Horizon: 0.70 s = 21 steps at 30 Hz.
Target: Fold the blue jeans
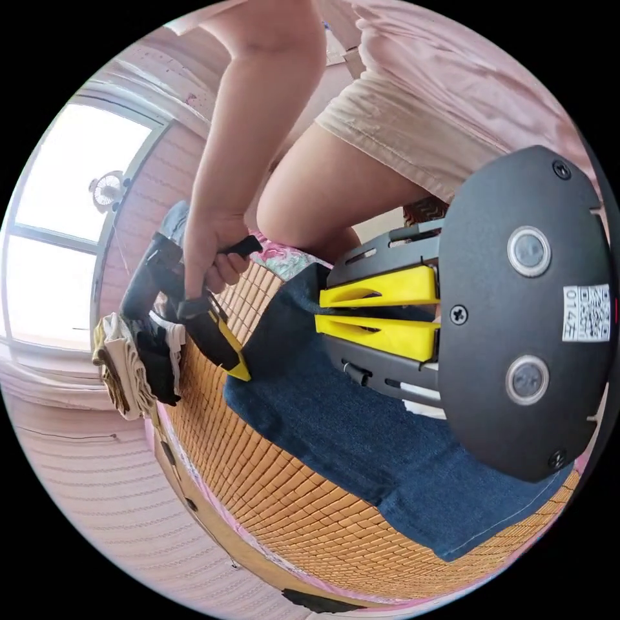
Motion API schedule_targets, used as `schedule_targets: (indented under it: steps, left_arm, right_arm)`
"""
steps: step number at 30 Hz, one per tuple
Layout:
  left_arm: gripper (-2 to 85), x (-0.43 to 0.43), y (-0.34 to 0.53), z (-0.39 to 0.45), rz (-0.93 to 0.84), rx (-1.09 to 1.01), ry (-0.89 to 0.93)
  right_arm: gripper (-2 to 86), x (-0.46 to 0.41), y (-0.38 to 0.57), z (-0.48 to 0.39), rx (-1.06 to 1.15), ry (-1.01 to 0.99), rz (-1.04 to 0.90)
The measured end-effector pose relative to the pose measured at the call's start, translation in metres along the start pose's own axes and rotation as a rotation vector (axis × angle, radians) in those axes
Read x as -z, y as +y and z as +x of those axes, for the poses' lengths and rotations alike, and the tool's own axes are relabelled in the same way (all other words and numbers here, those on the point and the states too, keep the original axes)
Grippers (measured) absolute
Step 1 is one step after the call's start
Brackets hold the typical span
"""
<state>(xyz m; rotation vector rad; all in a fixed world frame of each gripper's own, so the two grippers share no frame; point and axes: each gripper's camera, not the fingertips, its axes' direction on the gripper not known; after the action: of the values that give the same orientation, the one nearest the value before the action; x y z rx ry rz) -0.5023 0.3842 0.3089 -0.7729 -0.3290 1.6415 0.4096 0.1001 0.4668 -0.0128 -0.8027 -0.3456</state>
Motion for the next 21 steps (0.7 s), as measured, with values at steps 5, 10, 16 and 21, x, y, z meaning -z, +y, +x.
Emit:
schedule_targets:
  steps: [5, 10, 16, 21]
  left_arm:
    - [-0.5, 0.028, -0.012, -0.008, 0.284, 0.066, 0.202]
    - [1.2, 0.077, 0.034, -0.051, 0.463, 0.193, 0.215]
    - [4.9, 0.13, 0.172, -0.123, 0.266, 0.537, -0.135]
    - [4.8, 0.131, 0.238, -0.157, 0.157, 0.698, -0.211]
  right_arm:
    - [2.1, 0.096, 0.029, -0.02, 0.068, -0.036, 0.203]
    - [3.3, 0.102, 0.015, -0.071, 0.216, -0.081, 0.219]
    - [4.5, -0.066, -0.037, -0.121, 0.351, -0.123, 0.002]
    - [0.4, -0.128, 0.014, -0.126, 0.387, 0.222, -0.215]
